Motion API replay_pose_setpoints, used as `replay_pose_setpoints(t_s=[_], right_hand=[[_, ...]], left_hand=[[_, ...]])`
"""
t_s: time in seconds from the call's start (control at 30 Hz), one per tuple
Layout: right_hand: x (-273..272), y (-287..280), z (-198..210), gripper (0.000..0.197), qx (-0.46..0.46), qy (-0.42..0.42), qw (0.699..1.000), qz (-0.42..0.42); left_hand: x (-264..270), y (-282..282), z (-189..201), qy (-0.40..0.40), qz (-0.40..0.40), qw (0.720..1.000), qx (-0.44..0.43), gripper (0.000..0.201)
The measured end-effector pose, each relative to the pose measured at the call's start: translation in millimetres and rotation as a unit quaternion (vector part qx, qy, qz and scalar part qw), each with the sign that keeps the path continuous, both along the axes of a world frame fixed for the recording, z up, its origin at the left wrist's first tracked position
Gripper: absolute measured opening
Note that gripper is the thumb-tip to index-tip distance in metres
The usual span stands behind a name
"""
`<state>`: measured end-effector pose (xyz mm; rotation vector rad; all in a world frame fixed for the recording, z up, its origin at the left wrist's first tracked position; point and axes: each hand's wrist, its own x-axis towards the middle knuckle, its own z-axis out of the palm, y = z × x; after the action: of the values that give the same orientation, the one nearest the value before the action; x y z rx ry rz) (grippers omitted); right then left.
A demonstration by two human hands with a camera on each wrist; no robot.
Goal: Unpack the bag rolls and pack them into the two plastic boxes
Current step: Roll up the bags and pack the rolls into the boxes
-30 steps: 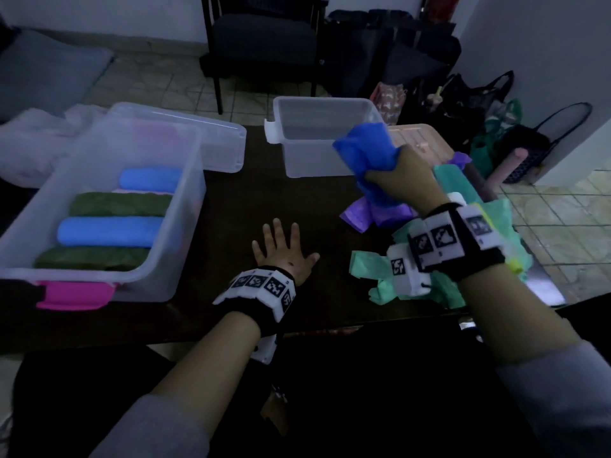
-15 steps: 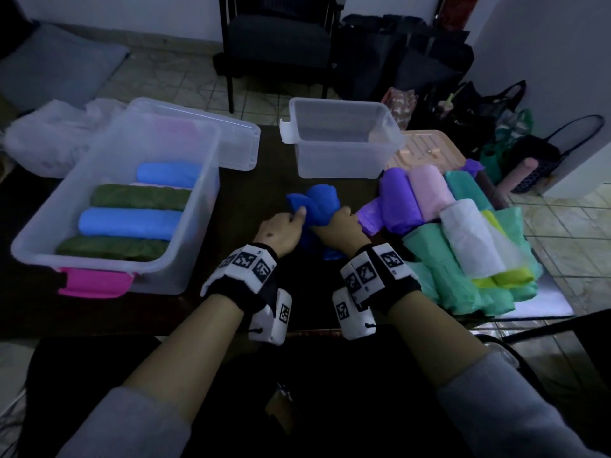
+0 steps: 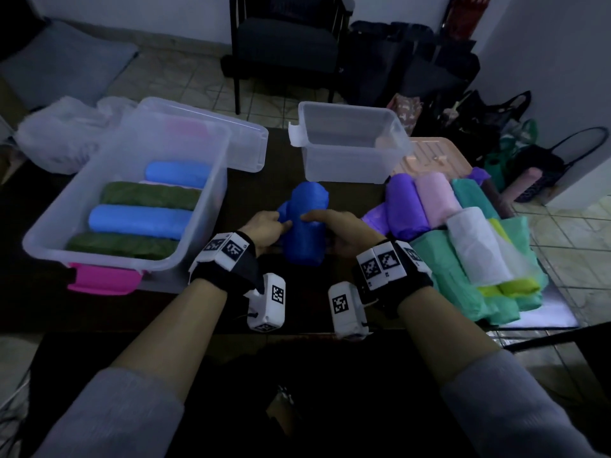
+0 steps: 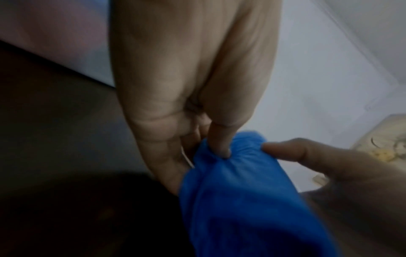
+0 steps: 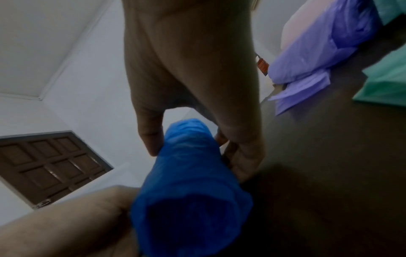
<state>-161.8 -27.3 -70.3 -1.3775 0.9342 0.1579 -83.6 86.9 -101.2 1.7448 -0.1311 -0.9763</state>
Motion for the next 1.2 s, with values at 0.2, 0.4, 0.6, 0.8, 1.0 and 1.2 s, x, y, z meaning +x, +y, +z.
replay_pose_setpoints(t_s=[0.2, 0.4, 0.6, 0.8, 1.0, 1.2], right_hand=[[2, 8, 3, 0.062, 0.011, -0.017, 0.999, -0.024], [-8, 7, 4, 0.061, -0.451, 0.012, 0.874, 0.178], [-10, -1, 16, 0.063, -0.642, 0.009, 0.593, 0.486], [-15, -7, 15, 0.06, -0.649, -0.002, 0.56, 0.515], [-14, -3, 14, 0.065, -0.625, 0.03, 0.569, 0.534], [-23, 5, 4, 0.077, -0.605, 0.02, 0.604, 0.518]], left_hand=[[10, -6, 2, -0.074, 0.019, 0.997, 0.014, 0.029], [24, -6, 2, -0.141, -0.034, 0.986, 0.077, 0.024], [45, -8, 19, -0.221, 0.014, 0.968, 0.114, 0.034], [46, -6, 25, -0.267, 0.085, 0.934, 0.221, 0.06], [27, -12, 12, -0.214, -0.009, 0.928, 0.306, 0.076], [13, -28, 11, -0.156, -0.082, 0.951, 0.255, 0.062]])
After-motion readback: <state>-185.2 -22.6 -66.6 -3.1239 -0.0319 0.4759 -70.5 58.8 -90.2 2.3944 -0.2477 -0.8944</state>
